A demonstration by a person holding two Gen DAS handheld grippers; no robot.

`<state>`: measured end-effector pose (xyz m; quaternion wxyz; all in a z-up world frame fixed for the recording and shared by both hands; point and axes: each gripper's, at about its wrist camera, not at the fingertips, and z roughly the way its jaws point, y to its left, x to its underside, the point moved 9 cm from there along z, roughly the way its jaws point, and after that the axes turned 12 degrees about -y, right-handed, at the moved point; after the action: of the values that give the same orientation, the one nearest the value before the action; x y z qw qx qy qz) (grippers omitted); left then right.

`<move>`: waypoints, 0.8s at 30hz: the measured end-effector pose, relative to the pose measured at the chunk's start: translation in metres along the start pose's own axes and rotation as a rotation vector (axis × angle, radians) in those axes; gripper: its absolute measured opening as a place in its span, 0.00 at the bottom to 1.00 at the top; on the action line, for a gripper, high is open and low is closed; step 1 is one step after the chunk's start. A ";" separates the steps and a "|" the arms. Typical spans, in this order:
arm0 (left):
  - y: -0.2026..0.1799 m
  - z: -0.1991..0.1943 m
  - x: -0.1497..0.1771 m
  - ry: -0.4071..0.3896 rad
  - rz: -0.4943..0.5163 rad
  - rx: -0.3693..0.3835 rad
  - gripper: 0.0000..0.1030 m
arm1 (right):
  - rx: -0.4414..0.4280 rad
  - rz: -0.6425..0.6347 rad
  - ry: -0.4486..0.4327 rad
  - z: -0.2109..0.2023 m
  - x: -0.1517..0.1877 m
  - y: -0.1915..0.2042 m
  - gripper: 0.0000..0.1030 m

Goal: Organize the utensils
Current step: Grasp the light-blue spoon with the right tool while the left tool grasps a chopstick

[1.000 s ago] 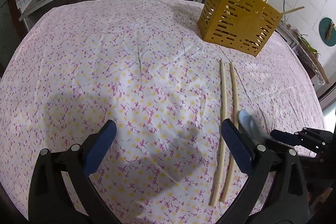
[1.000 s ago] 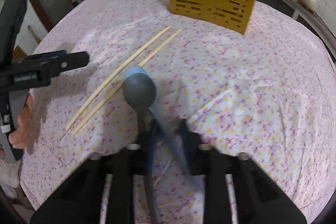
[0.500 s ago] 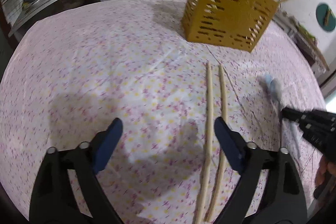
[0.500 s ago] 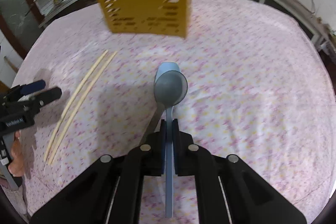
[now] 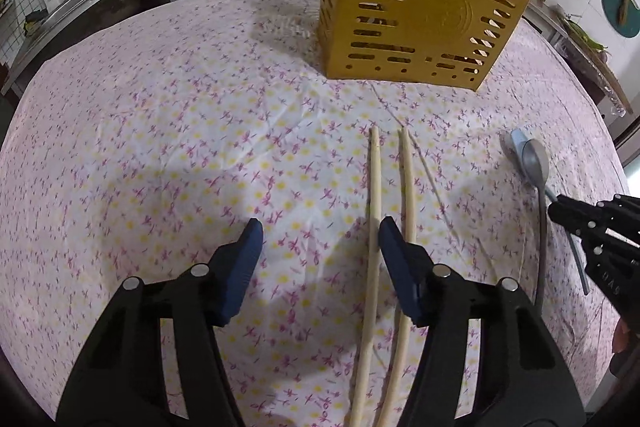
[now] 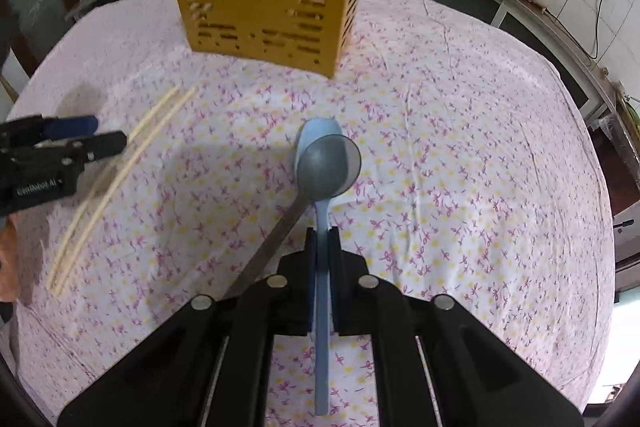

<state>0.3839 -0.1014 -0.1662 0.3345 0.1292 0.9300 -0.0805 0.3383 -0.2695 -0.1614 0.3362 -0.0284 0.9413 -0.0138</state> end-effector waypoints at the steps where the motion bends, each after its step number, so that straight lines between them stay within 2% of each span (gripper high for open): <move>1: -0.001 0.000 -0.001 0.001 0.002 0.003 0.57 | -0.008 0.020 0.011 0.002 0.001 -0.002 0.06; 5: -0.006 0.006 -0.002 0.019 0.028 -0.008 0.54 | -0.020 0.097 0.061 0.008 0.005 -0.015 0.06; 11: -0.005 0.019 -0.012 0.051 0.026 -0.017 0.51 | -0.076 0.183 0.116 0.017 -0.005 -0.030 0.08; 13: -0.007 0.022 -0.015 0.065 0.036 -0.027 0.51 | -0.088 0.199 0.129 0.024 -0.011 -0.032 0.16; 15: -0.006 0.025 -0.020 0.075 0.041 -0.031 0.51 | -0.114 0.202 0.142 0.029 -0.017 -0.031 0.35; 17: -0.007 0.028 -0.023 0.081 0.047 -0.032 0.51 | -0.108 0.192 0.135 0.031 -0.024 -0.033 0.40; 22: -0.005 0.031 -0.029 0.083 0.056 -0.041 0.43 | -0.145 0.236 0.136 0.043 -0.039 -0.040 0.39; 24: -0.004 0.033 -0.028 0.083 0.057 -0.041 0.41 | -0.131 0.208 0.158 0.048 -0.037 -0.041 0.32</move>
<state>0.4229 -0.1178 -0.1732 0.3005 0.1518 0.9405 -0.0463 0.3993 -0.3087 -0.1736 0.2583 0.0486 0.9615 0.0804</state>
